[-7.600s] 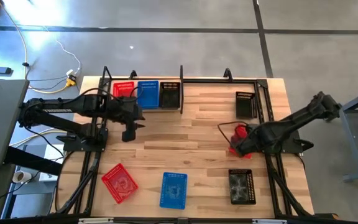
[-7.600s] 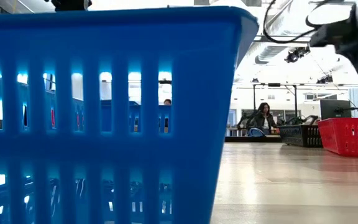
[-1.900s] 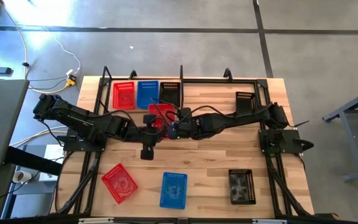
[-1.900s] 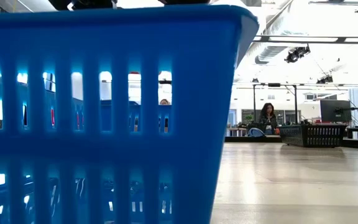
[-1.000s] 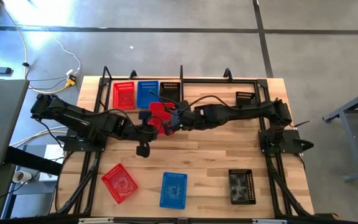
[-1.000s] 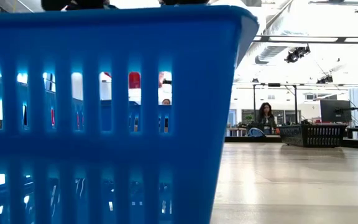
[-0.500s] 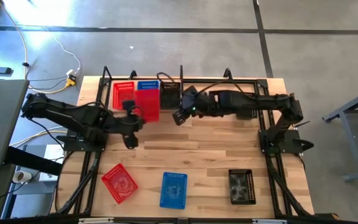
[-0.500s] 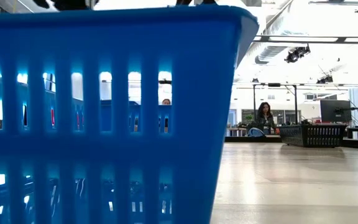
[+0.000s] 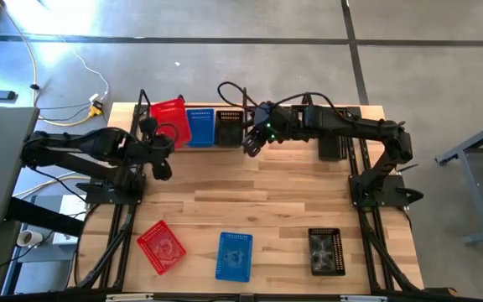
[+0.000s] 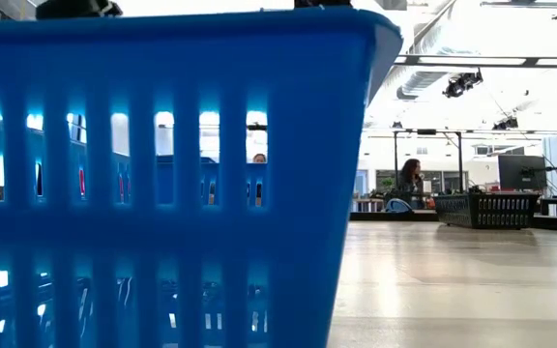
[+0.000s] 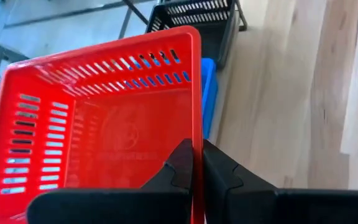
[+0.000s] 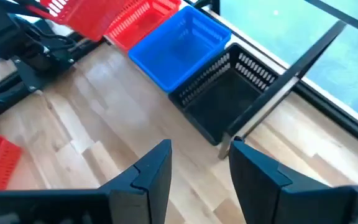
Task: Stack baskets on shelf by color
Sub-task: Stack the right red bin on the other red bin
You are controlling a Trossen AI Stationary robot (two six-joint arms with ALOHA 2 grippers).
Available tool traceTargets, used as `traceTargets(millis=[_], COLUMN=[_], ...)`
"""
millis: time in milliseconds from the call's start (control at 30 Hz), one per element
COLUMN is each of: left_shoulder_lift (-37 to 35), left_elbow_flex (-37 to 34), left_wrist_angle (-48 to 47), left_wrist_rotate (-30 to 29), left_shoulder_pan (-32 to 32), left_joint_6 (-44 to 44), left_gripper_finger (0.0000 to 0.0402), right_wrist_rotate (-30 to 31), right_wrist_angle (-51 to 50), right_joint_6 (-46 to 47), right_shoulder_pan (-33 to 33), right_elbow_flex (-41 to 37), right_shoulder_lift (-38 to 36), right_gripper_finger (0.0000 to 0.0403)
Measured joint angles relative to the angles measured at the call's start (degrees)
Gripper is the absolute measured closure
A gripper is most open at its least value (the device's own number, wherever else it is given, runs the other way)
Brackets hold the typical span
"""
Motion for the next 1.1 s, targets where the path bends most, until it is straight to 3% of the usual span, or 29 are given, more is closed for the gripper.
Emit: traceTargets(millis=[267, 533, 1100], left_shoulder_lift=[0.0, -3.7, -4.8], left_elbow_flex=[-2.6, -10.5, -10.7], left_wrist_angle=[-0.1, 8.7, 8.2], left_wrist_rotate=[4.4, 11.0, 18.7], left_shoulder_pan=[9.9, 16.2, 26.9], left_joint_6=[5.1, 12.9, 29.1], left_gripper_finger=[0.0401, 0.0401, 0.0401], right_wrist_rotate=[-2.5, -2.7, -2.5], right_wrist_angle=[-2.5, -6.9, -9.6], right_joint_6=[-5.3, -9.2, -13.3], right_shoulder_pan=[-3.5, -5.2, -6.3], right_elbow_flex=[0.0, 0.0, 0.0], right_shoulder_lift=[-0.5, -1.7, -1.7], right_gripper_finger=[0.0258, 0.0258, 0.0258])
